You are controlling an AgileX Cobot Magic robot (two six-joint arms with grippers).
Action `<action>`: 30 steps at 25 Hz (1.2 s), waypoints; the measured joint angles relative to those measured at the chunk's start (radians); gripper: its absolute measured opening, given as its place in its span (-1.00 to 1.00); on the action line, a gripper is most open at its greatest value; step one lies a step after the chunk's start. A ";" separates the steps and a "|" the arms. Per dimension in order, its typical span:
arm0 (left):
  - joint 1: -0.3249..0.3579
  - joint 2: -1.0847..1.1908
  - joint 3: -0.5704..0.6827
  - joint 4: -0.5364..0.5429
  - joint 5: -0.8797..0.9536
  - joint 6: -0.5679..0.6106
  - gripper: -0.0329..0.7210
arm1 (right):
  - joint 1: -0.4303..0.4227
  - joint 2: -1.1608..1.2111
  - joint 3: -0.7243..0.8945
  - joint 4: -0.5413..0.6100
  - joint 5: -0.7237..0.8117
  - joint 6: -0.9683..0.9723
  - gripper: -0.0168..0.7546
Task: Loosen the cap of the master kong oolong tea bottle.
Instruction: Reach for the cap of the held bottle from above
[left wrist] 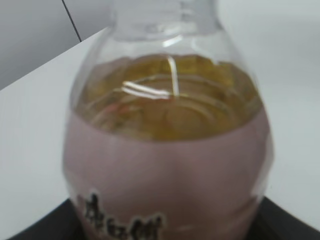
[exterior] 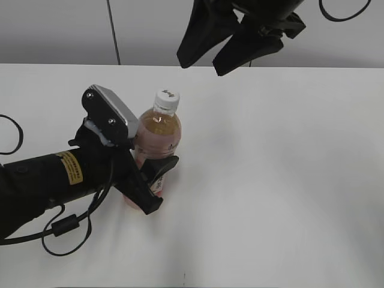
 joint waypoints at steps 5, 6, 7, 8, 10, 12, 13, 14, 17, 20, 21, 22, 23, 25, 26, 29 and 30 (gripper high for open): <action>0.000 -0.014 0.000 0.000 0.026 0.039 0.13 | 0.001 0.001 -0.008 -0.001 0.000 0.031 0.24; 0.000 -0.017 -0.001 0.000 0.035 0.047 0.13 | 0.002 0.002 -0.008 -0.001 0.000 0.038 0.24; 0.000 -0.017 -0.006 0.001 0.047 0.055 0.13 | 0.002 0.007 -0.009 0.001 0.000 0.044 0.24; 0.000 -0.017 -0.015 0.004 0.060 0.058 0.13 | 0.002 0.015 -0.011 0.004 0.001 0.049 0.24; 0.000 -0.017 -0.034 0.007 0.081 0.066 0.13 | 0.002 0.037 -0.011 0.017 0.003 0.054 0.24; 0.000 -0.017 -0.050 0.007 0.082 0.069 0.13 | 0.002 0.064 -0.011 0.033 0.003 0.061 0.24; 0.001 -0.018 -0.054 0.007 0.081 0.070 0.13 | 0.002 0.075 -0.011 0.036 0.003 0.068 0.24; 0.001 -0.018 -0.058 0.007 0.081 0.070 0.13 | 0.002 0.084 -0.011 0.035 0.003 0.079 0.24; 0.001 -0.018 -0.060 0.007 0.081 0.072 0.13 | 0.002 0.106 -0.011 0.031 -0.004 0.109 0.24; 0.001 -0.018 -0.060 0.007 0.082 0.078 0.13 | 0.002 0.120 -0.011 0.033 -0.029 0.132 0.24; 0.001 -0.018 -0.060 0.007 0.084 0.085 0.13 | 0.002 0.125 -0.012 0.034 -0.035 0.143 0.24; 0.001 -0.018 -0.060 0.007 0.085 0.090 0.13 | 0.002 0.130 -0.012 0.035 -0.040 0.143 0.24; 0.001 -0.018 -0.060 0.008 0.089 0.096 0.13 | 0.002 0.134 -0.013 0.036 -0.042 0.155 0.24; 0.001 -0.018 -0.060 0.008 0.096 0.099 0.13 | 0.002 0.138 -0.014 0.041 -0.045 0.168 0.24; 0.001 -0.018 -0.060 0.008 0.098 0.102 0.13 | 0.002 0.139 -0.014 0.047 -0.048 0.176 0.24; 0.001 -0.018 -0.060 0.008 0.099 0.106 0.13 | 0.002 0.139 -0.014 0.063 -0.054 0.192 0.24; 0.001 -0.018 -0.060 0.008 0.100 0.107 0.13 | 0.002 0.139 -0.014 0.064 -0.056 0.197 0.24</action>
